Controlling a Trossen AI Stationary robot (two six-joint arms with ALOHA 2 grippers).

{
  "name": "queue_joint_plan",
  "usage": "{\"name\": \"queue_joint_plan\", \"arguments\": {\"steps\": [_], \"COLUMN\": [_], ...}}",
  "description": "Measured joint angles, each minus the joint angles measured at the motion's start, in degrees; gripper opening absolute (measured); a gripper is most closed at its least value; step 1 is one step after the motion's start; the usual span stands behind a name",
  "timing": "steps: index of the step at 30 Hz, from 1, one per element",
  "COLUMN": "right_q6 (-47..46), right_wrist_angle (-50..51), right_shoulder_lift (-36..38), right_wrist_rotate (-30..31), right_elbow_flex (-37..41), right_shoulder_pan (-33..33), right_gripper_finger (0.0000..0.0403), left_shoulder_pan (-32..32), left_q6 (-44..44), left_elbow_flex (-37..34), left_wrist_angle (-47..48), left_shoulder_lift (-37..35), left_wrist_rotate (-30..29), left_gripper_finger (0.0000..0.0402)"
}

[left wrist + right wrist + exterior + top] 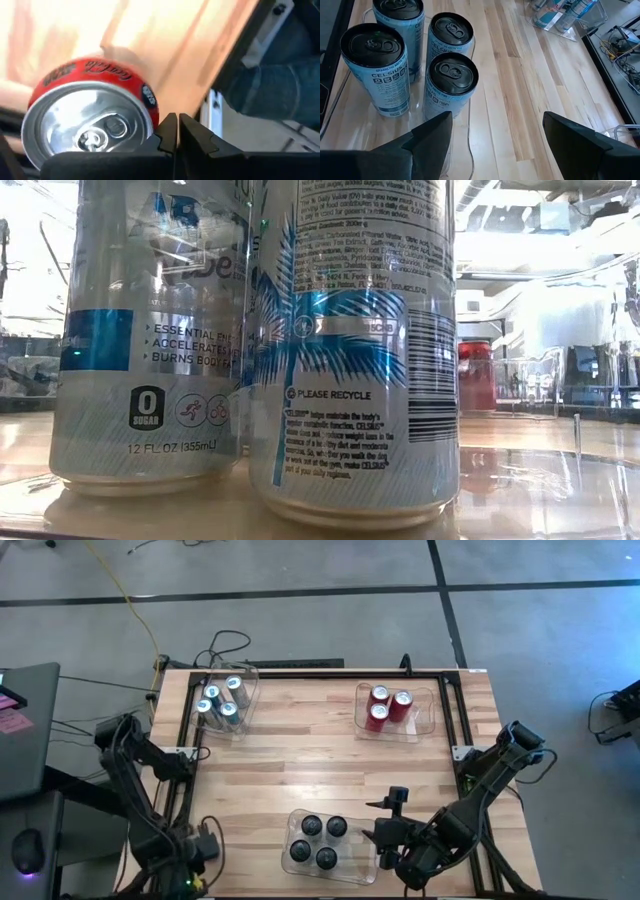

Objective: Sort soda cans
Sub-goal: Put the red soda can into the top right transparent bin

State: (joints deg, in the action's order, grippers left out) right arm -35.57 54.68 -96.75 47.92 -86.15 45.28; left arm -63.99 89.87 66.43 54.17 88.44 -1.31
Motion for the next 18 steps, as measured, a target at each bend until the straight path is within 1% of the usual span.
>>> {"name": "queue_joint_plan", "arguments": {"steps": [5,10,16,18], "right_q6": [-0.01,-0.02,-0.04,-0.04], "right_wrist_angle": [-0.02,-0.13,-0.03,-0.04], "right_shoulder_lift": [0.0,0.0,0.0,0.0], "right_wrist_rotate": [0.0,-0.14,-2.1,-2.12], "right_elbow_flex": [0.0,0.0,0.0,0.0], "right_shoulder_pan": [0.0,0.0,0.02,0.0], "right_gripper_finger": [0.0329,0.0329,0.0329,0.0329], "left_shoulder_pan": [2.88,6.26,8.58,8.85], "left_q6": [-5.69,-9.87,-14.39,-15.43], "left_elbow_flex": [-1.18,-3.86,-3.57,-2.18], "left_wrist_angle": [1.32,0.57,-2.32,-2.33], "left_shoulder_lift": [0.5,0.57,0.2,0.2], "left_wrist_rotate": [-4.5,-4.15,-4.0,-3.97], "left_gripper_finger": [0.0015,0.0015,0.0015,0.0015]}}
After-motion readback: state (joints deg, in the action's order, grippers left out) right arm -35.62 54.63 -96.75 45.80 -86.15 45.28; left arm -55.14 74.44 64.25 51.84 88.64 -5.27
